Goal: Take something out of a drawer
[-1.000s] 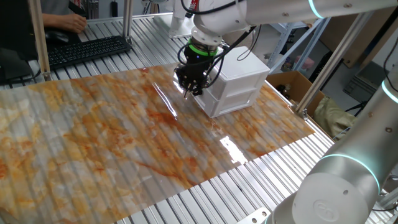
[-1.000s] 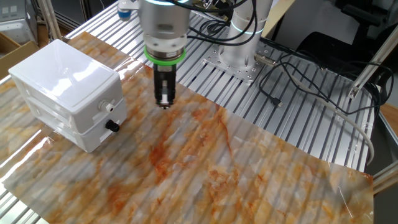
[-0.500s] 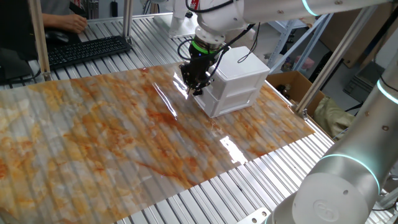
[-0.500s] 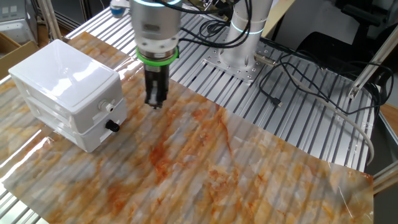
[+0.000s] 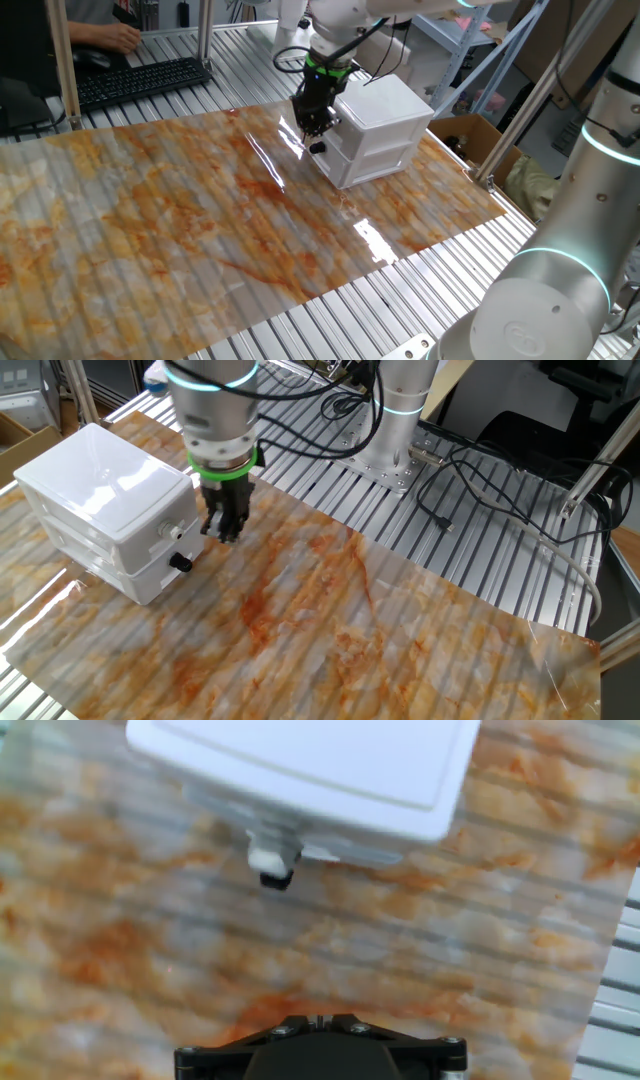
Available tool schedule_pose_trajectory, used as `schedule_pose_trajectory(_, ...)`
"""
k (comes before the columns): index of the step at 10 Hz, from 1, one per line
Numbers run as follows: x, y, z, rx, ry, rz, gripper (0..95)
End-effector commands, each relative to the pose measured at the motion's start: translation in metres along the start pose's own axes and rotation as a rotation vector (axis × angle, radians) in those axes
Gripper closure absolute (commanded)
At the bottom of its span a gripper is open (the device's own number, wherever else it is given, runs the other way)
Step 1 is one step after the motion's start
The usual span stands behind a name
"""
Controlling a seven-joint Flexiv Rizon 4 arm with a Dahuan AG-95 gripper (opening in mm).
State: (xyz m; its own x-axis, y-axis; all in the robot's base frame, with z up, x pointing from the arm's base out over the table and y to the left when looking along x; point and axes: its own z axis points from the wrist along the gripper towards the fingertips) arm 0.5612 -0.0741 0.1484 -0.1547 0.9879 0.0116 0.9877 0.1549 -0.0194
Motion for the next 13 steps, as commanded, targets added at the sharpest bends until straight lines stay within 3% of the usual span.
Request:
schedule_pose_trajectory(1, -0.005, 0.005, 0.001, -0.002, -0.009, 0.065, 38.0)
schedule_pose_trajectory(4, -0.018, 0.008, 0.003, 0.0, -0.009, 0.149, 38.0)
schedule_pose_trajectory(6, -0.025, 0.012, -0.002, 0.017, -0.006, 0.179, 38.0)
schedule_pose_trajectory(11, -0.041, 0.024, -0.01, 0.043, 0.0, 0.183, 38.0)
schedule_pose_trajectory(13, -0.046, 0.027, -0.012, 0.052, -0.017, 0.179, 38.0)
